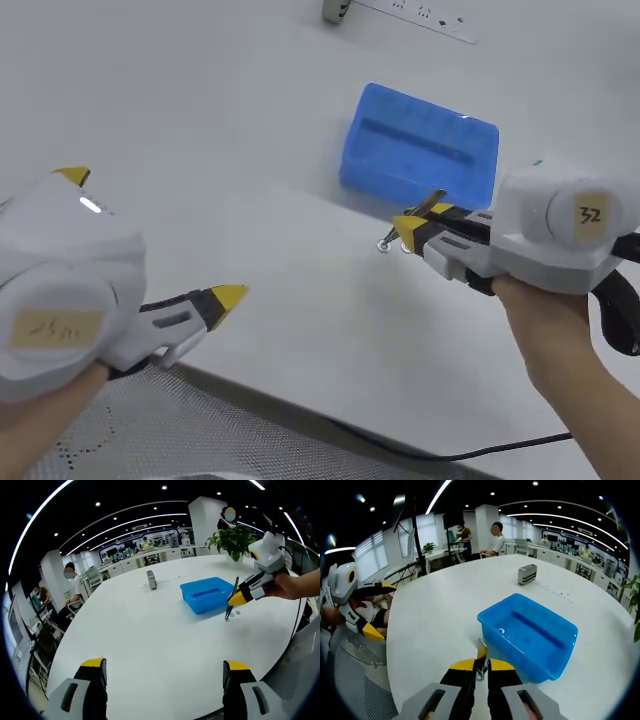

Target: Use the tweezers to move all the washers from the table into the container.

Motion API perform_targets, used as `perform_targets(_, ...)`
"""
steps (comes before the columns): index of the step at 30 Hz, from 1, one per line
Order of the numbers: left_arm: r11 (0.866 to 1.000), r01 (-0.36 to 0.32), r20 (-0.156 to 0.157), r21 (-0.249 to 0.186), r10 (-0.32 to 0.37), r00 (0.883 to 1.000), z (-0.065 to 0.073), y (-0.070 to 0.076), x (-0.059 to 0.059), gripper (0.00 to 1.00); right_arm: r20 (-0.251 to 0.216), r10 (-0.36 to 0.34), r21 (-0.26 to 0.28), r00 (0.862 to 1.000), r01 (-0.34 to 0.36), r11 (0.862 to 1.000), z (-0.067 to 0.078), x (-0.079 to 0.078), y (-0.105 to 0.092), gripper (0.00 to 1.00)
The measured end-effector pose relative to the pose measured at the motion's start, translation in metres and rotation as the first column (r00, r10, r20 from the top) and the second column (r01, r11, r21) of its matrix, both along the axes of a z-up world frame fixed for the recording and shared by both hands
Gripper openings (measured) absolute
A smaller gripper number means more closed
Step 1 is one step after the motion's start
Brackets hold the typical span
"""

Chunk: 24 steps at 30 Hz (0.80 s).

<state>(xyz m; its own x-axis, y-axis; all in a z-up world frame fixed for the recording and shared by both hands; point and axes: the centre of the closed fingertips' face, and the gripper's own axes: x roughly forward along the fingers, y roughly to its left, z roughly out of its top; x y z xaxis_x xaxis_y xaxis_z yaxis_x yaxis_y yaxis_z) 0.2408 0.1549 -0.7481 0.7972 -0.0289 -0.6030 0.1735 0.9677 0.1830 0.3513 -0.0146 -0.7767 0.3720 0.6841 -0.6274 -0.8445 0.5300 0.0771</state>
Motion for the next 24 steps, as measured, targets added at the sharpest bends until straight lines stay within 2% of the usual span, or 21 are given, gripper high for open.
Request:
perform_targets(5,1.0,0.001,-0.002,0.001,-0.001,1.0,-0.001,0.0,0.0,0.99,0.017,0.01,-0.005,1.0,-0.01,1.0,0.007,-0.001,0.0,0.04)
perform_targets(13,1.0,0.003,-0.002,0.003,-0.003,1.0,0.001,-0.001,0.0,0.99,0.056,0.01,0.015,0.998,-0.011,1.0,0.028,0.005,0.001,0.04)
perform_targets(24,1.0,0.003,-0.008,0.007,-0.003,1.0,-0.002,0.0,0.0,0.99,0.127,-0.018,0.067,0.992,0.009,0.998,0.063,0.028,0.004,0.04)
